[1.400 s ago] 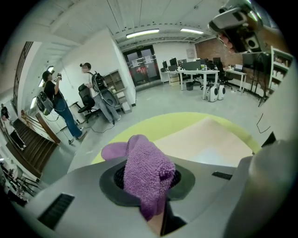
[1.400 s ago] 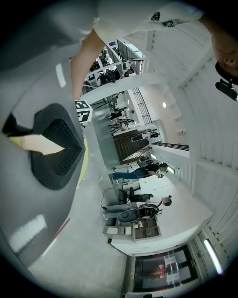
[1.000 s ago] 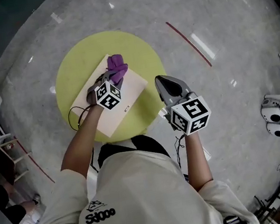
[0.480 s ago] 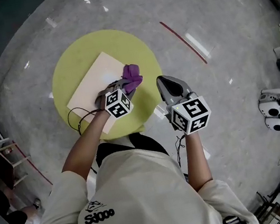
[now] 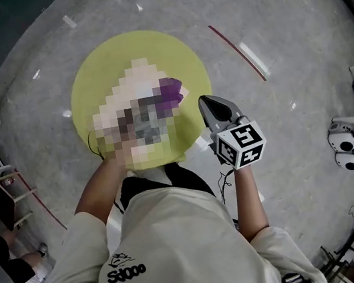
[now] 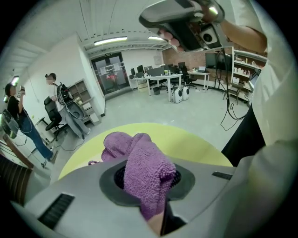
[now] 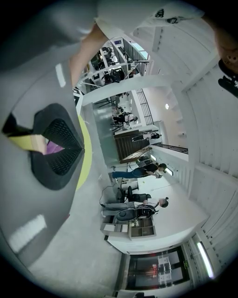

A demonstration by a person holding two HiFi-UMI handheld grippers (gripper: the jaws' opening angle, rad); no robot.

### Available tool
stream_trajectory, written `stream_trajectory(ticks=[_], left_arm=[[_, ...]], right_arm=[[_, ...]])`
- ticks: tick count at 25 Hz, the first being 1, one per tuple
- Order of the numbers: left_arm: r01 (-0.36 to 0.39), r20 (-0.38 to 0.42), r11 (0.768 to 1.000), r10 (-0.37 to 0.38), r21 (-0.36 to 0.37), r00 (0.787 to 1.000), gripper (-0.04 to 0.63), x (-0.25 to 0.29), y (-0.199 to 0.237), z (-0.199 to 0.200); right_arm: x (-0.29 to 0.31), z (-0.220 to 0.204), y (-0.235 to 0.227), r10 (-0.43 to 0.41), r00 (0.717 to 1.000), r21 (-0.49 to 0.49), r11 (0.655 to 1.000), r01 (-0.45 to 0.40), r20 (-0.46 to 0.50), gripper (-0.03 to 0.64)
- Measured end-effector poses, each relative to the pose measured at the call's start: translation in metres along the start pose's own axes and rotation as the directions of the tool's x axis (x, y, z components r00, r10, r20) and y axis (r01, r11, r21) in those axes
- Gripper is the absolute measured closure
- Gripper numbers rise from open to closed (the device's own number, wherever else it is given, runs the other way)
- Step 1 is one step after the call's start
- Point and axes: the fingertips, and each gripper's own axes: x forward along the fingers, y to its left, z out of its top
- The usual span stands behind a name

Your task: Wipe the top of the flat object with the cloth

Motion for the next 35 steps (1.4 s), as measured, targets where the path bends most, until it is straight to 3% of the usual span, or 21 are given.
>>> stream_trajectory(ticks=[6, 11, 16, 22, 26, 30, 35], left_arm=[[-0.066, -0.034, 0.994, 0.063, -0.088, 0.997, 0.525, -0.020, 0.036, -0.039], [-0.152, -0.072, 0.971, 0.140, -0.187, 0.987, 0.525, -0.039, 0.065, -0.066], [-0.237, -0.085, 0.915, 0.222, -0.327, 0.971, 0.525, -0.064, 0.080, -0.105], [-0.336, -0.146, 0.843, 0.302, -0.421, 0.942, 0.525, -0.094, 0.098, -0.147], [-0.341, -0.154, 0.851, 0.304, -0.399, 0.940, 0.525, -0.097, 0.096, -0.148], [-0.300, -0.129, 0.858, 0.271, -0.417, 0.954, 0.525, -0.092, 0.086, -0.139], [-0.180, -0.056, 0.909, 0.172, -0.376, 0.984, 0.525, -0.081, 0.045, -0.123]], right_arm=[[0.011, -0.004, 0.013, 0.018, 1.000, -0.009, 1.000, -0.019, -0.020, 0.607], [0.016, -0.003, 0.015, 0.039, 0.999, -0.012, 0.999, -0.039, -0.032, 0.607], [0.026, -0.007, 0.034, 0.071, 0.996, -0.023, 0.997, -0.072, -0.044, 0.607], [0.035, -0.008, 0.052, 0.084, 0.995, -0.022, 0.996, -0.085, -0.055, 0.607], [0.030, -0.010, 0.053, 0.065, 0.996, -0.014, 0.998, -0.066, -0.056, 0.607], [0.020, -0.012, 0.053, 0.031, 0.998, 0.015, 0.999, -0.030, -0.051, 0.607], [0.006, -0.016, 0.058, -0.020, 0.999, 0.036, 0.999, 0.022, -0.033, 0.607]])
